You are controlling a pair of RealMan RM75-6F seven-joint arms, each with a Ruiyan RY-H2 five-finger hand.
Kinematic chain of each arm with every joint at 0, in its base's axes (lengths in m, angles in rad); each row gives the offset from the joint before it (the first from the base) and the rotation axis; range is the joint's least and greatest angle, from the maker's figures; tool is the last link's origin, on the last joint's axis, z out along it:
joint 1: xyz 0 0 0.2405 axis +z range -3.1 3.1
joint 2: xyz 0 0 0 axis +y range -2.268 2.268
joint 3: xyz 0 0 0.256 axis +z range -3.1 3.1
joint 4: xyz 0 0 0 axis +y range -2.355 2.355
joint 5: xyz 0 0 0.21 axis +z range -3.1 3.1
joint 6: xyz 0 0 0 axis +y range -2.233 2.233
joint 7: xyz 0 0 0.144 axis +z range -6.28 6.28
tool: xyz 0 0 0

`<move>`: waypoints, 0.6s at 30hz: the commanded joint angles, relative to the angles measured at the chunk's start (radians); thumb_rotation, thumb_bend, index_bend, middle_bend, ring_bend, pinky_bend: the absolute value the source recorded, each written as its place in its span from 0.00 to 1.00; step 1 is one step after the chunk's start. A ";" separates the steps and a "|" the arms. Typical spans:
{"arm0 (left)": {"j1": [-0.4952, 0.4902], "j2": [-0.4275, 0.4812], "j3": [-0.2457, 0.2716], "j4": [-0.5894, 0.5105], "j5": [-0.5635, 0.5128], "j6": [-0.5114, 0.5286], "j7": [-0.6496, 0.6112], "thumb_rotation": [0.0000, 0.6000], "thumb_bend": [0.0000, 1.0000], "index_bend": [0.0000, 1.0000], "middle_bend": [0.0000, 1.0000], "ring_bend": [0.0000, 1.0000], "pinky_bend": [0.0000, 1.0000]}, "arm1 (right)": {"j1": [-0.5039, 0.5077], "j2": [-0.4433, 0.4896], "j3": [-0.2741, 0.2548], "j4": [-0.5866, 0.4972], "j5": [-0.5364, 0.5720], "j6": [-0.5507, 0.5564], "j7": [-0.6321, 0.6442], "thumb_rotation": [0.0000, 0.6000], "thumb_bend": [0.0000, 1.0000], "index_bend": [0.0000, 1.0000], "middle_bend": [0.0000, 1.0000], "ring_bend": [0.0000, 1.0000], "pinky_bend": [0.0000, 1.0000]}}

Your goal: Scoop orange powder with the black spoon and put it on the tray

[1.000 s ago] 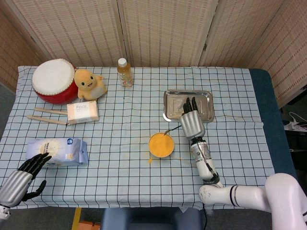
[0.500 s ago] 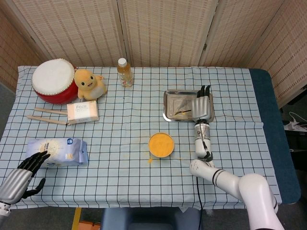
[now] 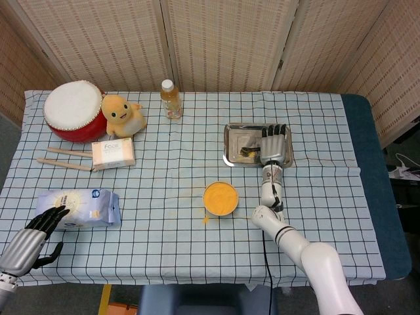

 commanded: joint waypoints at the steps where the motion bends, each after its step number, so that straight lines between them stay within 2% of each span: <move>1: 0.002 0.001 0.001 -0.002 0.003 0.005 0.001 1.00 0.50 0.00 0.00 0.00 0.14 | -0.077 0.138 0.010 -0.255 -0.036 0.097 0.062 1.00 0.29 0.00 0.00 0.00 0.00; 4: 0.006 0.003 0.001 -0.005 0.007 0.015 0.006 1.00 0.50 0.00 0.00 0.00 0.14 | -0.220 0.350 -0.026 -0.682 -0.115 0.257 0.102 1.00 0.29 0.00 0.00 0.00 0.00; 5: 0.008 0.003 0.002 -0.007 0.009 0.018 0.009 1.00 0.50 0.00 0.00 0.00 0.14 | -0.284 0.447 -0.048 -0.868 -0.154 0.319 0.118 1.00 0.29 0.00 0.00 0.00 0.00; 8: 0.011 0.003 0.001 -0.012 0.009 0.025 0.023 1.00 0.50 0.00 0.00 0.00 0.14 | -0.432 0.655 -0.108 -1.237 -0.254 0.432 0.186 1.00 0.29 0.00 0.00 0.00 0.00; 9: 0.013 0.002 0.000 -0.014 0.009 0.027 0.029 1.00 0.50 0.00 0.00 0.00 0.14 | -0.475 0.704 -0.129 -1.318 -0.292 0.459 0.219 1.00 0.29 0.00 0.00 0.00 0.00; 11: 0.017 0.000 -0.002 -0.019 0.008 0.035 0.043 1.00 0.50 0.00 0.00 0.00 0.14 | -0.570 0.796 -0.193 -1.453 -0.402 0.513 0.310 1.00 0.29 0.00 0.00 0.00 0.00; 14: 0.022 -0.013 -0.011 -0.017 0.004 0.049 0.060 1.00 0.50 0.00 0.00 0.00 0.16 | -0.696 0.873 -0.295 -1.546 -0.579 0.591 0.463 1.00 0.29 0.00 0.00 0.00 0.00; 18: 0.025 -0.029 -0.026 -0.009 -0.025 0.045 0.084 1.00 0.50 0.00 0.00 0.00 0.17 | -0.832 0.886 -0.447 -1.496 -0.832 0.712 0.581 1.00 0.29 0.00 0.00 0.00 0.00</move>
